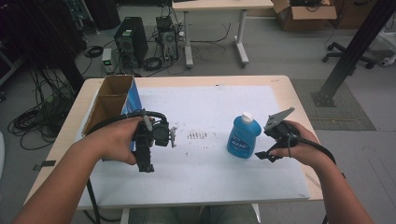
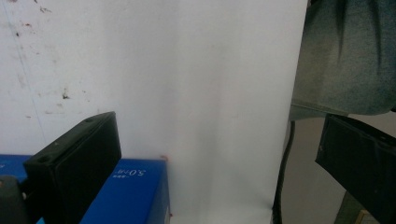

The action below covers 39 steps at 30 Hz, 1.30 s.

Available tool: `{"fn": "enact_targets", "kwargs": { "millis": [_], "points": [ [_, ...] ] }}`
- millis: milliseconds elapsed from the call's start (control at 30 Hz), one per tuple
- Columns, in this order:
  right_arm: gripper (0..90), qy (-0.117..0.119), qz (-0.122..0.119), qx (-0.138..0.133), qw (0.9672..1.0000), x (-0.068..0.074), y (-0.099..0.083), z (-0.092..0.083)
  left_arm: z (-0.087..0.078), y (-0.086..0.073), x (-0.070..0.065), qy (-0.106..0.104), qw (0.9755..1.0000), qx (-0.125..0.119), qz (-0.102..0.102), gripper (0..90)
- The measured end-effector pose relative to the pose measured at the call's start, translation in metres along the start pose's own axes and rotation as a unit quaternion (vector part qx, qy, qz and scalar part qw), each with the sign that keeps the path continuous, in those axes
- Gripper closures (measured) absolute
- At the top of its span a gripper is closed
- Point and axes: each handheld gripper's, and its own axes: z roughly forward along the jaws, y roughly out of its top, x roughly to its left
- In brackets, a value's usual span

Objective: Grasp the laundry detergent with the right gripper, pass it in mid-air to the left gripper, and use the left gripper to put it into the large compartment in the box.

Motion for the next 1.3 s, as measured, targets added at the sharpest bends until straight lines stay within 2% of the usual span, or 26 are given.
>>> {"fn": "enact_targets", "kwargs": {
  "millis": [267, 600, 800, 1000, 1300],
  "points": [
    [4.6, 0.004, 0.0, -0.022, 0.9998, 0.001, -0.002, 0.01, -0.001, -0.004, -0.001, 0.002, 1.0, 0.001, -0.002, 0.2],
    [4.5, 0.018, 0.004, -0.063, 0.9978, 0.002, -0.003, 0.023, -0.002, -0.007, -0.003, 0.004, 1.0, 0.004, -0.004, 0.2],
    [4.6, 0.022, 0.003, -0.096, 0.9951, 0.0, -0.005, 0.029, -0.009, -0.013, -0.004, 0.006, 0.9998, -0.01, -0.013, 0.2],
    [4.6, 0.024, 0.003, -0.125, 0.9918, -0.002, -0.005, 0.035, -0.012, -0.017, -0.004, 0.009, 0.9997, -0.01, -0.02, 0.2],
    [4.1, 0.026, 0.004, -0.142, 0.9895, -0.001, -0.001, 0.041, -0.006, -0.014, -0.004, 0.002, 0.9998, 0.0, -0.02, 0.2]
  ]
}}
